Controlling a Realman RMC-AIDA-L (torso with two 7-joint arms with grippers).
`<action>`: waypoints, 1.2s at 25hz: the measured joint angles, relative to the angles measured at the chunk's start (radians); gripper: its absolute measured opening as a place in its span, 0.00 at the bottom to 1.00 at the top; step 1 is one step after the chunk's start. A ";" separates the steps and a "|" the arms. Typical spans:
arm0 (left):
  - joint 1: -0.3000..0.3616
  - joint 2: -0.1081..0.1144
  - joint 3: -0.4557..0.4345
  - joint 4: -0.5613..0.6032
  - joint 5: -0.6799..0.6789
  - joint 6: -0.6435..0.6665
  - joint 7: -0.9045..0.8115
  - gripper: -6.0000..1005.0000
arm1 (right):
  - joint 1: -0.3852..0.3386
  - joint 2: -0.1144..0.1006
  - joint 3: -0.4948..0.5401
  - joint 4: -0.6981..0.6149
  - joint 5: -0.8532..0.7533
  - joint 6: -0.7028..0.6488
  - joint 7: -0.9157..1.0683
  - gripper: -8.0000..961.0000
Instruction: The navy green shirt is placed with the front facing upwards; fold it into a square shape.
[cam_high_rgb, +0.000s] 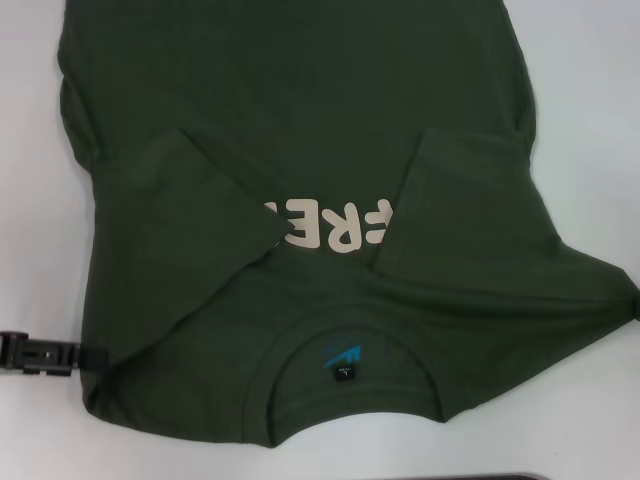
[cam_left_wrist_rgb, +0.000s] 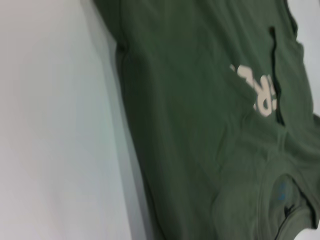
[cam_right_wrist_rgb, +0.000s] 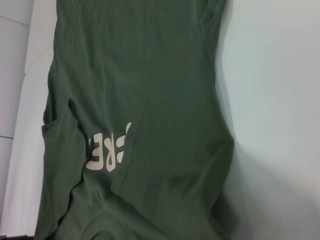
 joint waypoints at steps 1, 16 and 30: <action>-0.001 0.000 0.001 -0.003 0.011 0.000 -0.001 0.88 | 0.000 0.000 0.000 0.000 0.000 0.000 0.000 0.05; -0.030 -0.004 0.025 -0.054 0.028 -0.009 0.001 0.88 | 0.000 -0.003 0.001 -0.001 0.000 0.002 0.002 0.05; -0.042 -0.005 0.031 -0.067 0.029 -0.029 0.005 0.88 | 0.006 -0.003 0.001 -0.001 0.000 0.003 0.002 0.05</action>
